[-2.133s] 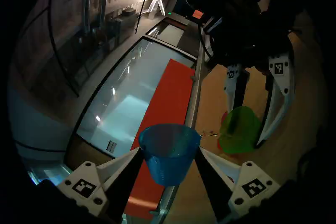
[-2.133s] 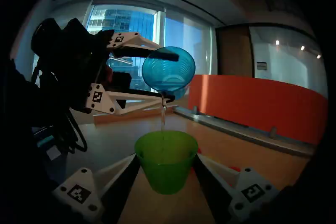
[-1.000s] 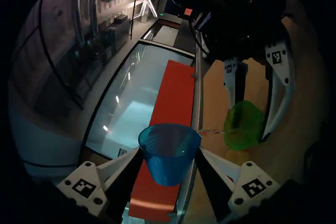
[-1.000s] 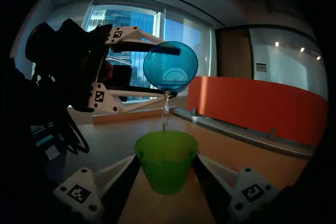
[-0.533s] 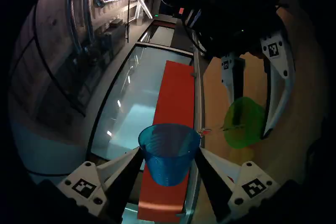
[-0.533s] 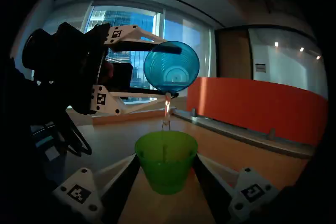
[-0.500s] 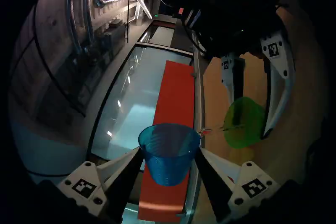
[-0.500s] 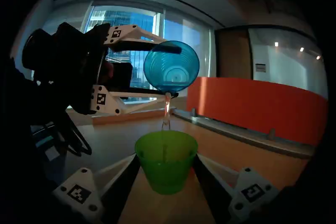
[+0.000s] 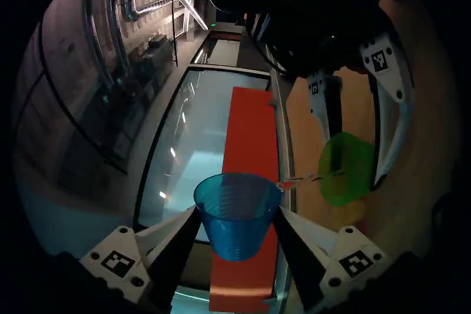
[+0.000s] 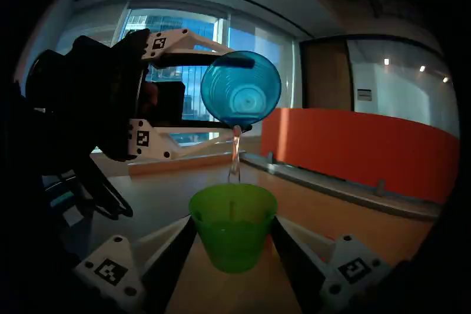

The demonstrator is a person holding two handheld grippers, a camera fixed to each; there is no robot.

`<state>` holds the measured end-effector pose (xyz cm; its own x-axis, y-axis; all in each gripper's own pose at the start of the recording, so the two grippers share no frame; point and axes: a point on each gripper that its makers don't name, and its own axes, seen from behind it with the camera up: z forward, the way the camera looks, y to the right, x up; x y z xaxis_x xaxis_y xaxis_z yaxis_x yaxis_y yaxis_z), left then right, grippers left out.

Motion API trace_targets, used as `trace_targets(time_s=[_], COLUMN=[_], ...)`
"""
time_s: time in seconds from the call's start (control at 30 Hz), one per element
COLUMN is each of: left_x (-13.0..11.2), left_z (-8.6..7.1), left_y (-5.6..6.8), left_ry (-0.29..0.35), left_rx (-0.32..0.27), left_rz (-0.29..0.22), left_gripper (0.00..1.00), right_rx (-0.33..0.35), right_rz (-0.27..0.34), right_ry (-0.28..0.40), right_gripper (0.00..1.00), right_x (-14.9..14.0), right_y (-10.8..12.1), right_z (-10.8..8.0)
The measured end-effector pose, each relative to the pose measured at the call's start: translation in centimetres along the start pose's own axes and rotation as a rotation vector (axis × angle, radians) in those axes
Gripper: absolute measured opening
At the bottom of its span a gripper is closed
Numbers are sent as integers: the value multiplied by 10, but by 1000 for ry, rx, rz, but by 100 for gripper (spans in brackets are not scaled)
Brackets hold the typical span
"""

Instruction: Pour water

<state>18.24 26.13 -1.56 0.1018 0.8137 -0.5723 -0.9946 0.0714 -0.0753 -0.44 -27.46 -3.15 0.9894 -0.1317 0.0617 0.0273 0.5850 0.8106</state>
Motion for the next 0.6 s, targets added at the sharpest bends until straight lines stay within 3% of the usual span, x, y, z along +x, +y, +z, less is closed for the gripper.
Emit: trace_targets(time_s=[0.6], left_x=[14], left_z=[1], left_y=[-4], left_ry=[15], left_rx=[38], left_rz=[154], left_gripper=[83], right_rx=[-9], right_rz=[7], right_ry=[5], right_gripper=[87], right_x=[1], right_y=[4], right_z=[-2])
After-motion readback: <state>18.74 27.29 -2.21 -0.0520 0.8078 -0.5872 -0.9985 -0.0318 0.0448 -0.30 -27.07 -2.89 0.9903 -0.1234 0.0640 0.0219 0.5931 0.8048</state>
